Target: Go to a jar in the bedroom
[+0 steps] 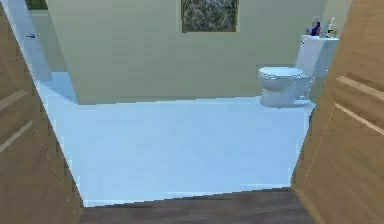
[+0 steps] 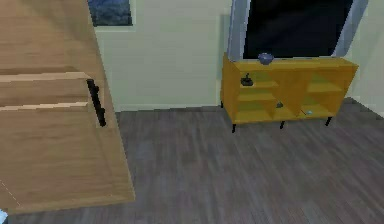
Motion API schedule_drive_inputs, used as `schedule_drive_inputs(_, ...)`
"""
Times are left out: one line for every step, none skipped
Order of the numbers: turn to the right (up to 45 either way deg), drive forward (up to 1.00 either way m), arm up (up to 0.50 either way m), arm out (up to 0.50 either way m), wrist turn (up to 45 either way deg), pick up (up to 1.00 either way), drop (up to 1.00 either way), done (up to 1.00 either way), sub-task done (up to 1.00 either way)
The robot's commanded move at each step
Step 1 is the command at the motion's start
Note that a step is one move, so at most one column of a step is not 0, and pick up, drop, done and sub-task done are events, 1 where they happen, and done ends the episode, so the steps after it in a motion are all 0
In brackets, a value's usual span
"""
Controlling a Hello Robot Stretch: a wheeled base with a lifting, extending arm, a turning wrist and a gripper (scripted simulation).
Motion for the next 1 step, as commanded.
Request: schedule_drive_inputs(-3.0,0.00,0.00,0.00,0.0,0.00,0.00,0.00,0.00)
